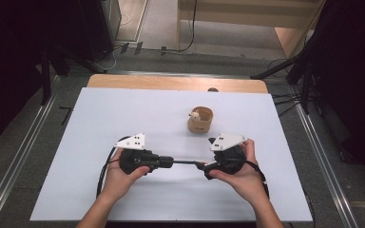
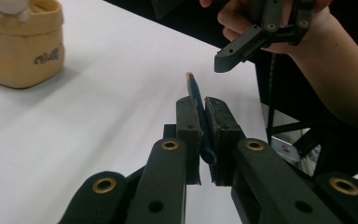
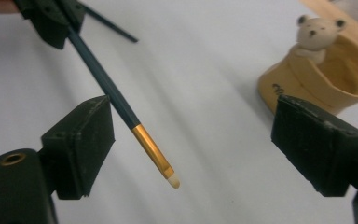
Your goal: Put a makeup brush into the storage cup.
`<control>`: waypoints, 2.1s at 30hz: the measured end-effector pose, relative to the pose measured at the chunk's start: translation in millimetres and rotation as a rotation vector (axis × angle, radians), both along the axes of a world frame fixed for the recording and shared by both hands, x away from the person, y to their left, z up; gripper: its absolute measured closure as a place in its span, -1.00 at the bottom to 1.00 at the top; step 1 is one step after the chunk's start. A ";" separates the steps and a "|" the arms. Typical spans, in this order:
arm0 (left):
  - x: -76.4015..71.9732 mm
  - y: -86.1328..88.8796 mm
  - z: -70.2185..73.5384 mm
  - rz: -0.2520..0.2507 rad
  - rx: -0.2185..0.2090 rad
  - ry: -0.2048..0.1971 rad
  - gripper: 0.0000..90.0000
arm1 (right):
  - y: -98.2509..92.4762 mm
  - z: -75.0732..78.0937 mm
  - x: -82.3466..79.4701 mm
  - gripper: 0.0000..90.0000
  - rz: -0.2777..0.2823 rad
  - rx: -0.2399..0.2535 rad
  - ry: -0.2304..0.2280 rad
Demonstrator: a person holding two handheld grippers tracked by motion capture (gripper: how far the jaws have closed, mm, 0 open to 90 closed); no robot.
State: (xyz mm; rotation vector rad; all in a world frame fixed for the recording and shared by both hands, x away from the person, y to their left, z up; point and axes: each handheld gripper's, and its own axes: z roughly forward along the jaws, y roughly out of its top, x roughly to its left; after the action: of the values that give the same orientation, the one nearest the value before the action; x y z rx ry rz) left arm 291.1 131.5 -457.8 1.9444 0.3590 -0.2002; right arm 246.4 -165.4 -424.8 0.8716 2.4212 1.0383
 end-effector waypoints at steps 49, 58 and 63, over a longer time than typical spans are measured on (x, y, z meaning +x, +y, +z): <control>-29.1 -3.4 4.6 0.331 -0.172 -0.224 0.92 | 15.1 -34.2 -15.0 -0.84 -0.385 0.786 0.177; -35.2 -12.5 1.4 0.322 -0.174 -0.230 0.92 | 14.4 -36.3 -14.5 -0.59 -0.412 0.880 0.219; -37.8 -16.3 0.0 0.313 -0.174 -0.234 0.92 | 14.4 -38.4 -14.0 -0.41 -0.437 0.907 0.234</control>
State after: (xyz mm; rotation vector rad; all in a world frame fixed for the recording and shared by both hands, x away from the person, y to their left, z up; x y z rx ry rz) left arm 253.4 115.3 -457.8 1.6927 0.4684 0.1927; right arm 232.5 -151.0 -463.1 1.7785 1.6968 1.9386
